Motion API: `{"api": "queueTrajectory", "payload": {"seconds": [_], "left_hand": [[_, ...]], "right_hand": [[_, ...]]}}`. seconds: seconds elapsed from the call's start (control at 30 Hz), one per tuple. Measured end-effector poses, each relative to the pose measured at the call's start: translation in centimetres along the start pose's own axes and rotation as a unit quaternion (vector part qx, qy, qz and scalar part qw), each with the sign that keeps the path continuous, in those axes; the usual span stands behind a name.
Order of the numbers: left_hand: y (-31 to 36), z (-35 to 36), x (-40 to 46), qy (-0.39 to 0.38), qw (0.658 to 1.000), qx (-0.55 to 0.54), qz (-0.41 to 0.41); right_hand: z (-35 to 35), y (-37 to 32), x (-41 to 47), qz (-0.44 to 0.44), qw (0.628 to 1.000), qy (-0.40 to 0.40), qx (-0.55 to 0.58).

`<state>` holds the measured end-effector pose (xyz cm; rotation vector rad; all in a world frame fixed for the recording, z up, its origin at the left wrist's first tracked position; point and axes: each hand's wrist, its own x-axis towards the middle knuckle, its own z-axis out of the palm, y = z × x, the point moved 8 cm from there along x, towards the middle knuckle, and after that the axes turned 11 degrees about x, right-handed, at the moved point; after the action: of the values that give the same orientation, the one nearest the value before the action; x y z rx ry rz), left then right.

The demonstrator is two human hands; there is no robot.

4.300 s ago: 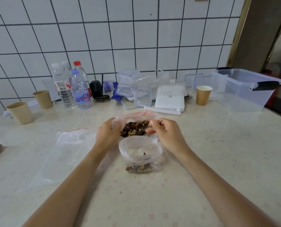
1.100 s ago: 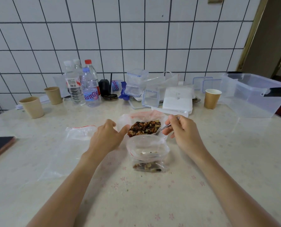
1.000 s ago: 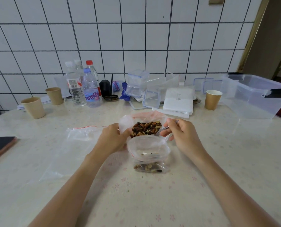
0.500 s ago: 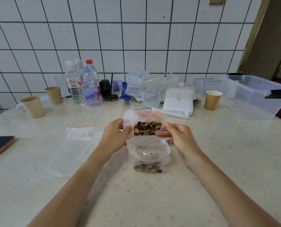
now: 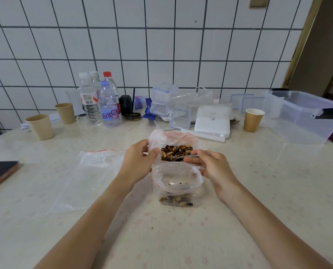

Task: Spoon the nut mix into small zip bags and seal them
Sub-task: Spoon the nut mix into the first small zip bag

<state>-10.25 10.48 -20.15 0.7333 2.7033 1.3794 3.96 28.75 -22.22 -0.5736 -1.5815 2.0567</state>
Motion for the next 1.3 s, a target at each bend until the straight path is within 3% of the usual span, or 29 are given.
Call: {"api": "queueTrajectory", "payload": {"seconds": [0.27, 0.43, 0.53, 0.67, 0.77, 0.87, 1.03, 1.2, 1.3], "left_hand": [[-0.3, -0.5, 0.3, 0.007, 0.999, -0.027, -0.017], [-0.4, -1.1, 0.5, 0.006, 0.999, 0.035, -0.004], [-0.2, -1.8, 0.5, 0.012, 0.992, 0.125, 0.021], [1.0, -3.4, 0.0, 0.074, 0.977, 0.193, 0.06], [2.7, -4.3, -0.9, 0.094, 0.974, 0.179, 0.1], [3.9, -4.0, -1.6, 0.04, 0.981, 0.151, 0.117], [3.8, -1.6, -2.8, -0.109, 0.969, 0.195, 0.104], [4.3, -0.8, -3.3, -0.165, 0.964, 0.164, 0.128], [4.6, -0.8, -3.4, -0.184, 0.97, 0.098, 0.124]], "right_hand": [[-0.4, -0.6, 0.0, 0.008, 0.997, 0.008, 0.071], [-0.7, -1.5, 0.0, -0.02, 0.998, 0.015, 0.059], [-1.0, -2.6, -0.2, -0.053, 0.998, 0.019, 0.042], [-1.2, -4.3, -0.5, -0.087, 0.995, 0.009, 0.049], [-1.5, -5.3, -0.7, -0.1, 0.993, -0.002, 0.06], [-1.8, -6.2, -0.9, -0.113, 0.992, -0.01, 0.06], [-1.9, -7.2, -1.3, -0.129, 0.991, -0.024, 0.04], [-0.5, -8.0, -2.3, -0.175, 0.981, -0.072, -0.048], [0.9, -8.5, -3.7, -0.254, 0.951, -0.116, -0.131]]}}
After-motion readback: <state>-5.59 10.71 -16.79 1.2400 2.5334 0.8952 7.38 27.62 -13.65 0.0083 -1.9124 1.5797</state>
